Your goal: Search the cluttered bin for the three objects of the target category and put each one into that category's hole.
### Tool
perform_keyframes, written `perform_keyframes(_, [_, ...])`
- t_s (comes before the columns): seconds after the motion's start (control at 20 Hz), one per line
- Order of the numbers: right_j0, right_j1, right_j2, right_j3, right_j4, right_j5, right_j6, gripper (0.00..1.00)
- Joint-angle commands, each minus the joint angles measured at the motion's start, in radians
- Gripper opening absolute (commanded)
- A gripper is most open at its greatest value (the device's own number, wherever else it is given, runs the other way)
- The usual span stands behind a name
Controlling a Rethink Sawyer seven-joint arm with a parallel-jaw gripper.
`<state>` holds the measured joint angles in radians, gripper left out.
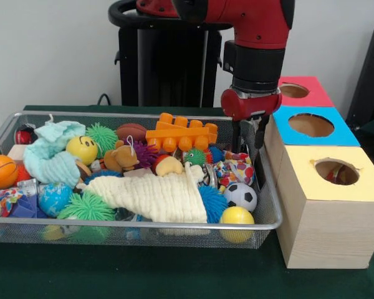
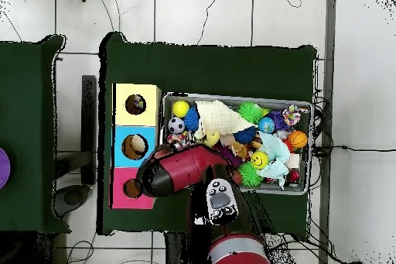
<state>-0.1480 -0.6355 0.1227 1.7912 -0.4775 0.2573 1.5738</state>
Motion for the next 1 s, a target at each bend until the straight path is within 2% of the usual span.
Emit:
perform_keyframes(0.05, [0.022,0.031,-0.071,-0.081,-0.08,-0.009,0.078,1.0])
perform_keyframes(0.5, [0.033,0.023,-0.091,-0.097,-0.094,-0.023,0.076,1.0])
perform_keyframes(0.7, [-0.002,0.013,-0.046,-0.076,-0.088,-0.082,0.08,1.0])
perform_keyframes(1.0, [-0.059,0.042,0.052,-0.038,-0.068,-0.145,0.083,1.0])
